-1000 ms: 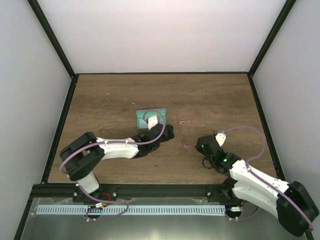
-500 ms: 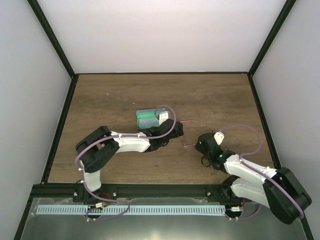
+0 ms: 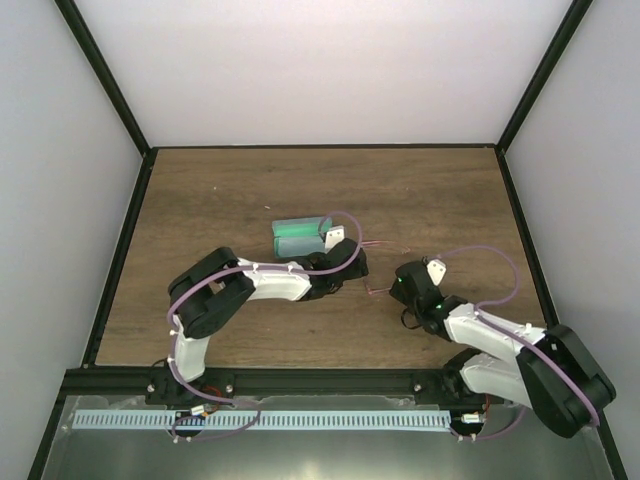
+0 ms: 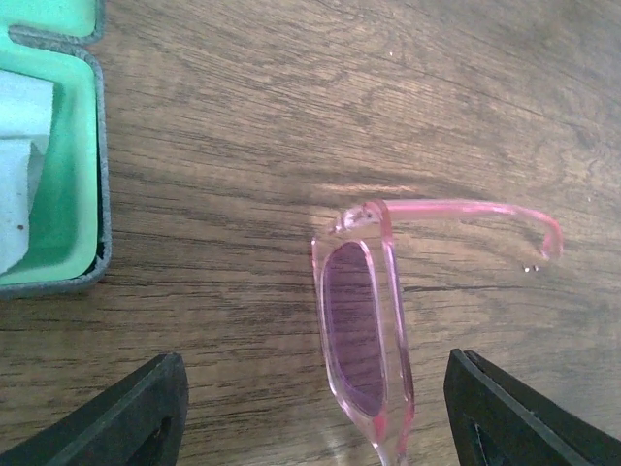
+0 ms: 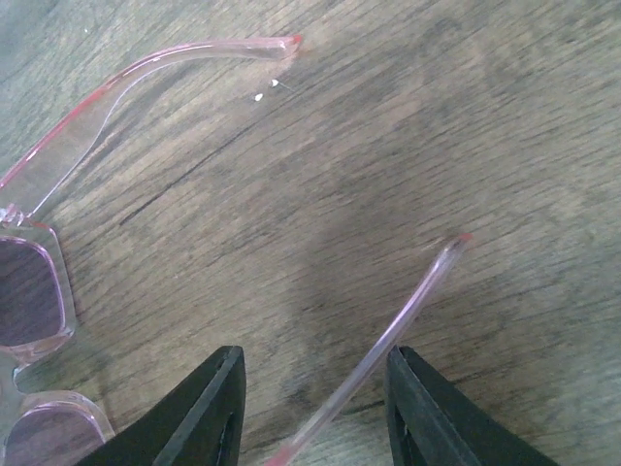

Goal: Organize the sunglasses
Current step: Fold the sunglasses at the center of the board.

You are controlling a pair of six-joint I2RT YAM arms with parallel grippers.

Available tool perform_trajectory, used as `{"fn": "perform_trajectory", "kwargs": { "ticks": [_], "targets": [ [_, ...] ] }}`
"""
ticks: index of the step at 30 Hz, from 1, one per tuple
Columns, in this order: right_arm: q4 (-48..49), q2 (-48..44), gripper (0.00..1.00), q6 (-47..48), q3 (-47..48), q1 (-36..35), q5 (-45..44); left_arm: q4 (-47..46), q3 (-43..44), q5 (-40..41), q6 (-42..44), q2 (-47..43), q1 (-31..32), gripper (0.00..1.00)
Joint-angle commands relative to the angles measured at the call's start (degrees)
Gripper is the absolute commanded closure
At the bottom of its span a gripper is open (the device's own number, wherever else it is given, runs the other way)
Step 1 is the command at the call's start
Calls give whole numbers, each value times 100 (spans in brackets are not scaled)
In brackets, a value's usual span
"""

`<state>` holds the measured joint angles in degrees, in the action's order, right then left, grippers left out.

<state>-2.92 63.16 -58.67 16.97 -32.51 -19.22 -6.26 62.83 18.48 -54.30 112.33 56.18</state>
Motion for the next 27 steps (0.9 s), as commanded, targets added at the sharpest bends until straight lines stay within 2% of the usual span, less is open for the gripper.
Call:
{"fn": "perform_trajectory", "kwargs": {
  "ticks": [1,6,16,27],
  "targets": [
    [157,139,60,64,295,34,-38,121,177,-19,104,69,23,28],
    [247,298,60,117,361,35,-46,103,256,-73,199,175,21,40],
    [292,656,63,182,502,35,-53,252,646,-161,359,558,17,49],
    [378,1004,68,327,741,35,-42,365,891,-145,852,599,1,48]
  ]
}}
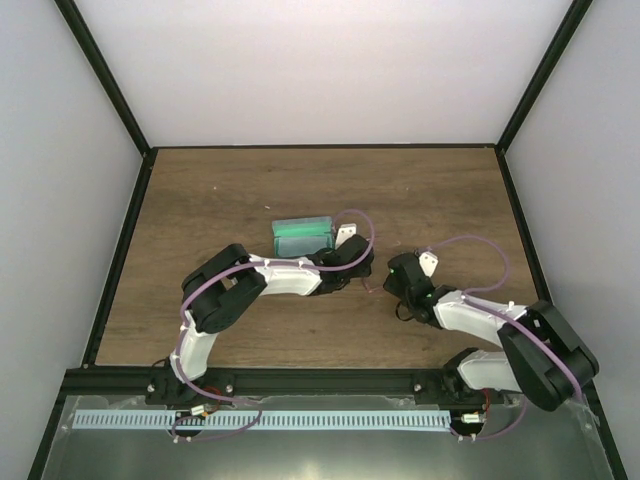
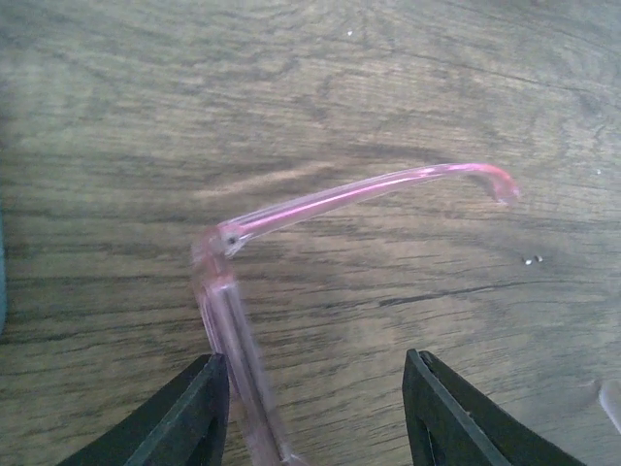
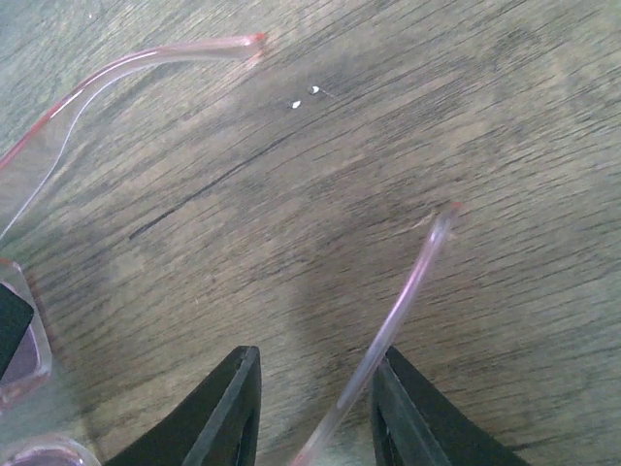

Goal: Organize the sunglasses
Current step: Fold the sunglasses at the center of the board.

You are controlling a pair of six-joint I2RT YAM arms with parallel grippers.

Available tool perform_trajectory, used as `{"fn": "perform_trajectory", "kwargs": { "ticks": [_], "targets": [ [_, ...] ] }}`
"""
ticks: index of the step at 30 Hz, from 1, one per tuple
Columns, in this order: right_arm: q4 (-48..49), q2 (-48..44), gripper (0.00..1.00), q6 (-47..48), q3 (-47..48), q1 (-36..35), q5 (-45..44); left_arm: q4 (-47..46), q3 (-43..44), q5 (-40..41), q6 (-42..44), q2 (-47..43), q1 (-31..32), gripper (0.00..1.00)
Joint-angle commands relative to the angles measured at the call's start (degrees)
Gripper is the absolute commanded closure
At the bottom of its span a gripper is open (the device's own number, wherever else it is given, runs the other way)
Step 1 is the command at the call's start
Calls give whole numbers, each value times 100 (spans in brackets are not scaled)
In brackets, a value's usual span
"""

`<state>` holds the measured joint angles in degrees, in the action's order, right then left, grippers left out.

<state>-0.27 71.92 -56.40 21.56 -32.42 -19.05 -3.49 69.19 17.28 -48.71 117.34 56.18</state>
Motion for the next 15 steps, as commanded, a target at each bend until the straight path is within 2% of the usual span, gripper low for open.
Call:
{"fn": "perform_trajectory", "kwargs": {
  "ticks": [1,7,15],
  "targets": [
    [114,174,70,151,319,27,-56,114,301,-53,332,119,-2,48],
    [221,387,88,423,463,30,-29,237,526,-207,527,302,-63,46],
    [364,770,90,833,674,26,120,270,698,-491,765,424,-221,45]
  ]
}}
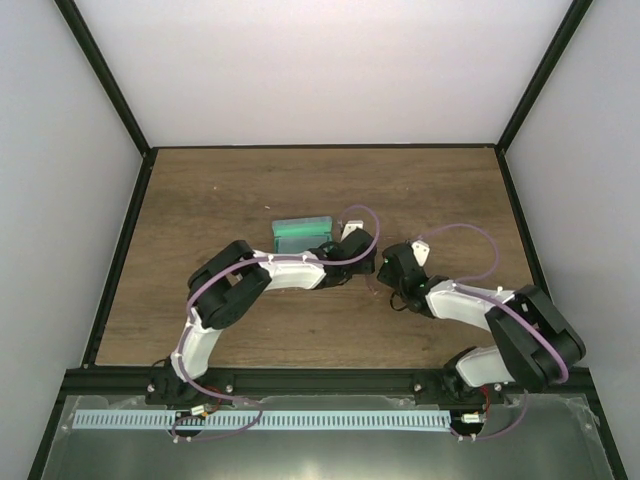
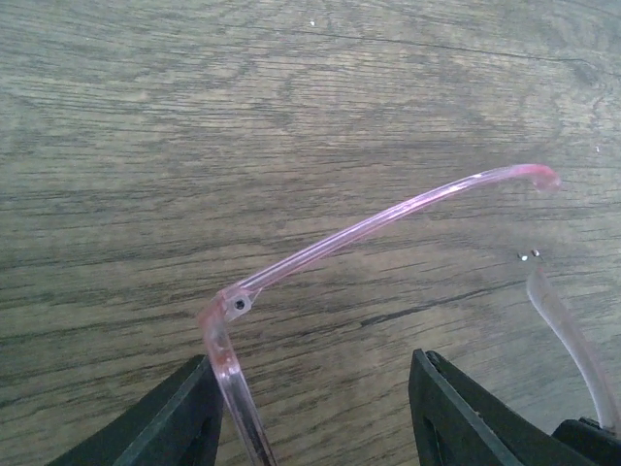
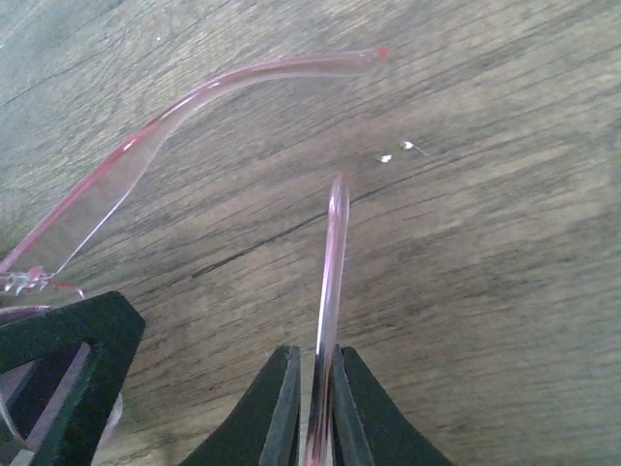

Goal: Organize the sunglasses
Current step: Fold the sunglasses at the center of the board.

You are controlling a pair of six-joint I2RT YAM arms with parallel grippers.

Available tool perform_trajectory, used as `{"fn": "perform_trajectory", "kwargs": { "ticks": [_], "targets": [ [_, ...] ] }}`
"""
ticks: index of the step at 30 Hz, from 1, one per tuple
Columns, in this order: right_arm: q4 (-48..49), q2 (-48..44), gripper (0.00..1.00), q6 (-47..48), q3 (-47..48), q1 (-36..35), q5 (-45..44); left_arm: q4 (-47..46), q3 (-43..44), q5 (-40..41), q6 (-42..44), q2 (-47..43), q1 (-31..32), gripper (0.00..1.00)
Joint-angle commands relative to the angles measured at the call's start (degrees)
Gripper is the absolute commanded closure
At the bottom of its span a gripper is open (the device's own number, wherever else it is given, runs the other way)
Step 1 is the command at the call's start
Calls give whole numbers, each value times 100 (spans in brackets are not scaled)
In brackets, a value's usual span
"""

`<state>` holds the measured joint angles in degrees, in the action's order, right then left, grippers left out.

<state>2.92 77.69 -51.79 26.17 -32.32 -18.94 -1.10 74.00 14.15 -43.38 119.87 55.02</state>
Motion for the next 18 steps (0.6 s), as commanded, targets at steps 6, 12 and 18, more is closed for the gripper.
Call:
{"fn": "perform_trajectory", "kwargs": {
  "ticks": [6,12,18],
  "targets": [
    [643,445,87,948,206,15,878,-55,366,-640,499,280,-168,42],
    [1124,686,76,1387,195,19,1549,-168,462,-1079,619,386,-230,39],
    [1013,425,58,1339,138,15,1239,-82,414,-1037,620,342,-326,37]
  ]
}}
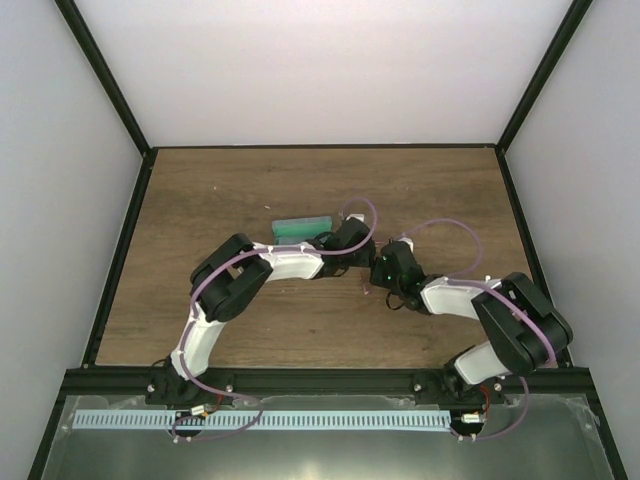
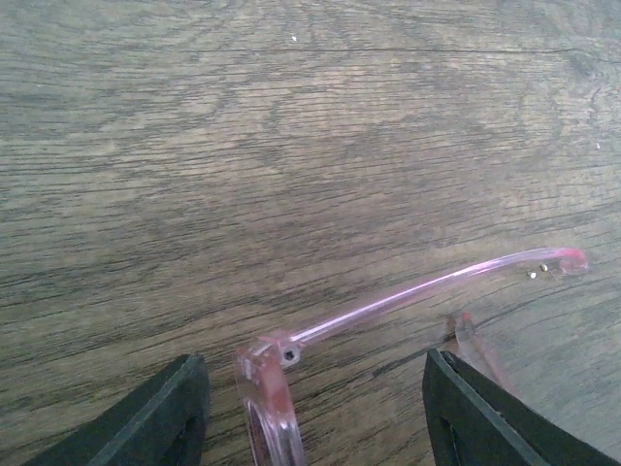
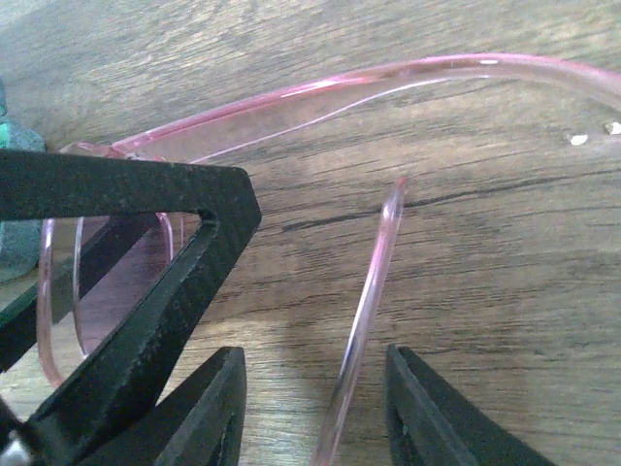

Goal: Organize the sunglasses
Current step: Fold the sunglasses at the center of the board.

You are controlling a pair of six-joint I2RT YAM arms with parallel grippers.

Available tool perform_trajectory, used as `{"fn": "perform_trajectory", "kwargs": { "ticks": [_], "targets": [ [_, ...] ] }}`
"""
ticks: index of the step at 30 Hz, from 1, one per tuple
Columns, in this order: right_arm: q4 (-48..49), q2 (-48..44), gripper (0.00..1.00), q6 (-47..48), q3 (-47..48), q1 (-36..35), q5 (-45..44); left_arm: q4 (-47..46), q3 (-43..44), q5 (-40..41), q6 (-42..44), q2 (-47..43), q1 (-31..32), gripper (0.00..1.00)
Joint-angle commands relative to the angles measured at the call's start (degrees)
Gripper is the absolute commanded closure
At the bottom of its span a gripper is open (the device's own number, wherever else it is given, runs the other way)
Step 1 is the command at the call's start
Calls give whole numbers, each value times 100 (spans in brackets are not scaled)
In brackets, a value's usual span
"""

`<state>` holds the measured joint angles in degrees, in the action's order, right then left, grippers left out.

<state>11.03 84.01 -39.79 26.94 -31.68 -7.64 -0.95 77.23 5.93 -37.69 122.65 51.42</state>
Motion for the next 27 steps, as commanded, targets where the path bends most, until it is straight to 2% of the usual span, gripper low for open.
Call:
{"fn": "perform_trajectory", "kwargs": {
  "ticks": [1,5,11,16,19,22,27],
  "targets": [
    [184,-314,56,120,37,-49,60,-86,52,-174,40,35,16,36],
    [218,-850,47,6,-187,-49,-48,-73,-94,-36,83,-125,-18,34],
    [157,-1853,40,-110,-558,-49,-190,-290,-431,113,43,-591,-18,33],
    [-407,-2530,37,-535,-752,-43,-982,-697,-753,-9,-61,-963,-22,30],
    [-555,-2579,46,-646,-796,-40,-1239,-1037,-1079,47,-165,-1171,-18,29],
    [-506,-2215,56,-712,-751,-2,-1183,-1074,-1188,144,-199,-1272,-18,29],
    [-660,-1221,62,-701,-335,100,-1214,-722,-1315,585,-362,-1324,-33,32]
  ]
}}
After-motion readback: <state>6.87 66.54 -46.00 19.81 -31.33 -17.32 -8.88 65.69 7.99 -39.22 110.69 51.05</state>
